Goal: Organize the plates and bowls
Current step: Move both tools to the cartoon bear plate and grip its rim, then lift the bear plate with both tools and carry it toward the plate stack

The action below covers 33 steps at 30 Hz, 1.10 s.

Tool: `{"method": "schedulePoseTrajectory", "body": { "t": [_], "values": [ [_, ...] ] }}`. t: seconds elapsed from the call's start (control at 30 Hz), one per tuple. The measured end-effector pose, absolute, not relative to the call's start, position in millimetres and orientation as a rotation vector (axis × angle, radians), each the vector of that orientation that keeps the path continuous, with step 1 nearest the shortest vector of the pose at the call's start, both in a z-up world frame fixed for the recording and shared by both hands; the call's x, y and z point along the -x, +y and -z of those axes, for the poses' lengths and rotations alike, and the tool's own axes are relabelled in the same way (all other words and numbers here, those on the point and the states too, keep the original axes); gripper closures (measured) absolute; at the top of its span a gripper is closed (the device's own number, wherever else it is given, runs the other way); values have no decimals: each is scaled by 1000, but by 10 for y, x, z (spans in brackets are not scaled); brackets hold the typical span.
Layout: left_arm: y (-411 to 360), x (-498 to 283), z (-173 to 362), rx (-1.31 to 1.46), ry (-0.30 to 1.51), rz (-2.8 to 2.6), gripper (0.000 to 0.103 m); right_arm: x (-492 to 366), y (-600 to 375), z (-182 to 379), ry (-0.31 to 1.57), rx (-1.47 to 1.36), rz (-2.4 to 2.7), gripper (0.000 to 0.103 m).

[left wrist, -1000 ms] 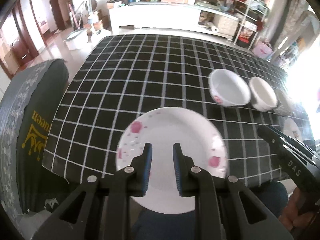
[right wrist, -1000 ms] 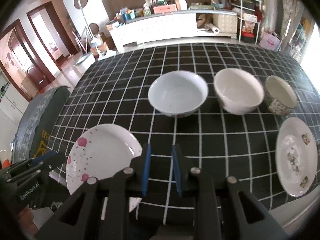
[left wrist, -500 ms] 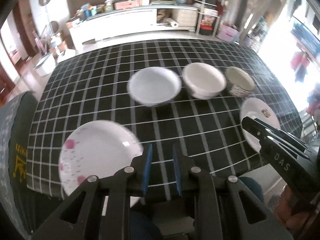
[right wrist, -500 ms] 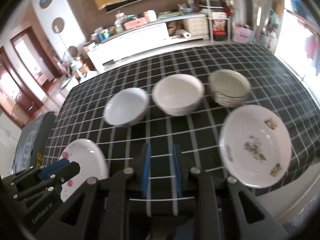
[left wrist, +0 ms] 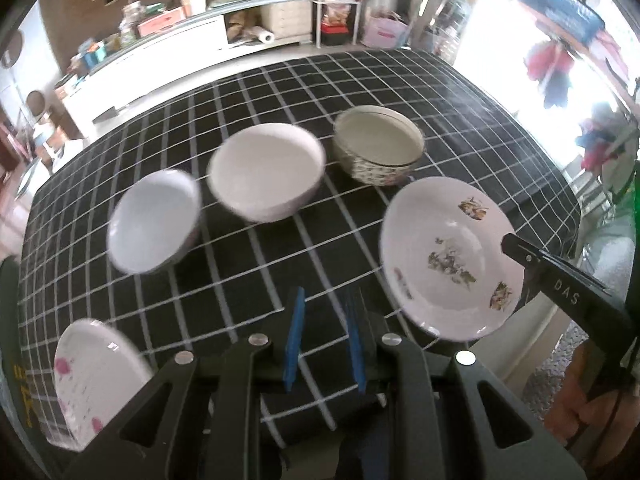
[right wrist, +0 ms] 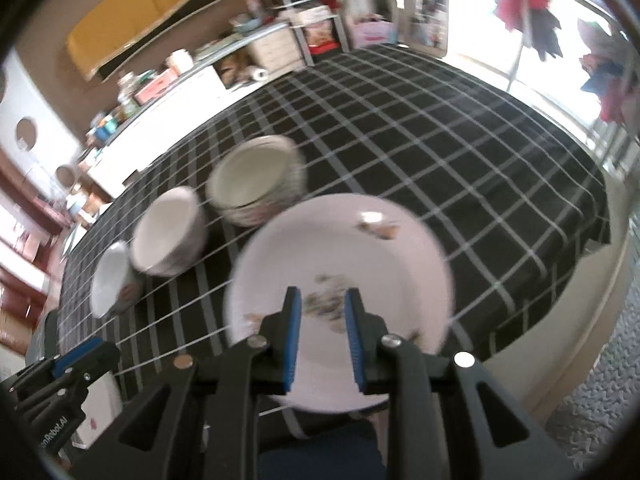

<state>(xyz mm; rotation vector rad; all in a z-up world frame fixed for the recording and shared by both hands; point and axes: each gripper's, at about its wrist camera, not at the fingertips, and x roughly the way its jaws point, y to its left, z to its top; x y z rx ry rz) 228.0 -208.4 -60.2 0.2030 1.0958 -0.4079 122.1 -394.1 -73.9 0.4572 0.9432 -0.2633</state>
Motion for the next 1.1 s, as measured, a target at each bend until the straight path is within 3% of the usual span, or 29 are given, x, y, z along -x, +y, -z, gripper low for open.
{"method": "schedulePoseTrajectory", "body": {
  "t": [0.63, 1.1],
  "values": [
    [-2719, -2704, 1398, -224, 1261, 539, 84, -1417, -4481, 1179, 1017, -480, 330, 76],
    [-2657, -2733, 1411, -252, 1253, 546, 89, -1454, -4338, 1212, 1032, -418, 313, 76]
  ]
}}
